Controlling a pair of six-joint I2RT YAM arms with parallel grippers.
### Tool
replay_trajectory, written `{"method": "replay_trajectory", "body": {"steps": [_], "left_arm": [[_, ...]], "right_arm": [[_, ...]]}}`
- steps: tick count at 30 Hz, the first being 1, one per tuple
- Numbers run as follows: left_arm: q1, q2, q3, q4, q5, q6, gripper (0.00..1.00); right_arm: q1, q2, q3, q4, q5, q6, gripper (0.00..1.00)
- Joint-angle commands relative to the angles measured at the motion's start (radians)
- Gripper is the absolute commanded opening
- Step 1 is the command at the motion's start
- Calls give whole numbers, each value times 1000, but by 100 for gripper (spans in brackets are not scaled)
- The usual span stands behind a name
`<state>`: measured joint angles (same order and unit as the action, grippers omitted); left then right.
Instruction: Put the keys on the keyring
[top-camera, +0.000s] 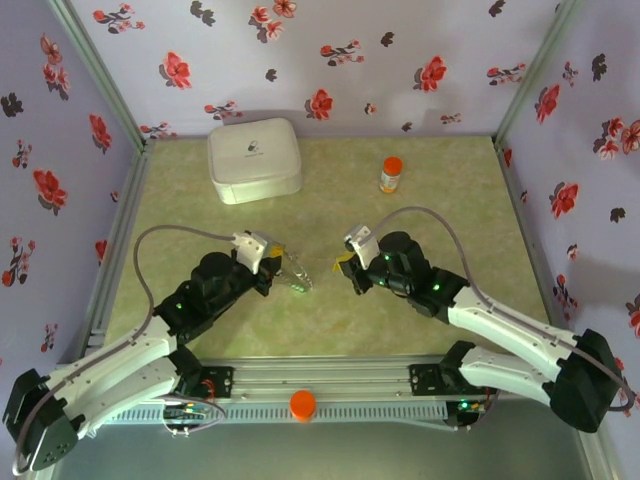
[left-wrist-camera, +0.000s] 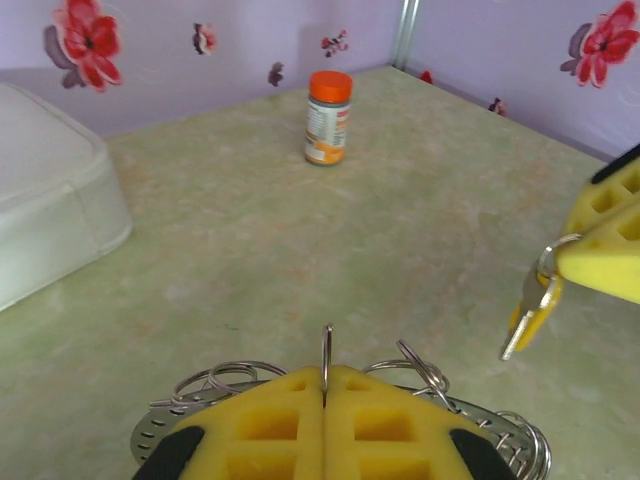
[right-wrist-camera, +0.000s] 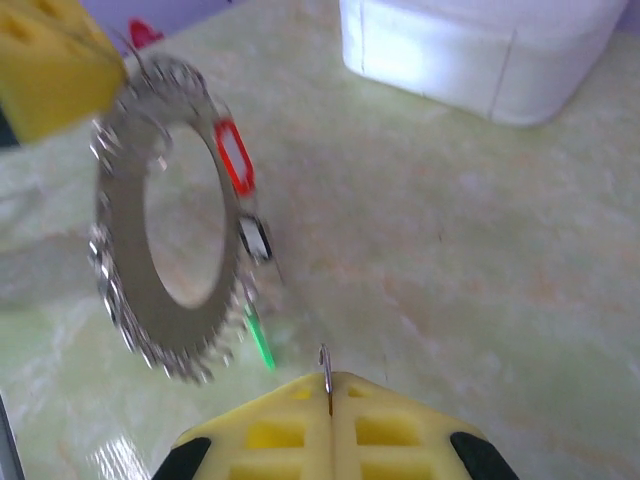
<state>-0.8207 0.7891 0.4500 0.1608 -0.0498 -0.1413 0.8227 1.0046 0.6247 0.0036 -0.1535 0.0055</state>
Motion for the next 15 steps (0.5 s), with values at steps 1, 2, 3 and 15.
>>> {"method": "replay_trajectory", "body": {"steps": [1,2,3,15], "left_arm": [[-9,16,39,120,29,-53,0],[-10,20,40,132,33,-62,0],[-12,25,41,144,60,-59,0],[-101,127,-14,367,108,85,0]], "right_arm": [[4,-29,-38,285,-48,25,0],[4,-27,-43,311,-59,31,0],[4,-22,-44,330,-86,37,0],[3,-96,-69,262,-185,39,0]]}}
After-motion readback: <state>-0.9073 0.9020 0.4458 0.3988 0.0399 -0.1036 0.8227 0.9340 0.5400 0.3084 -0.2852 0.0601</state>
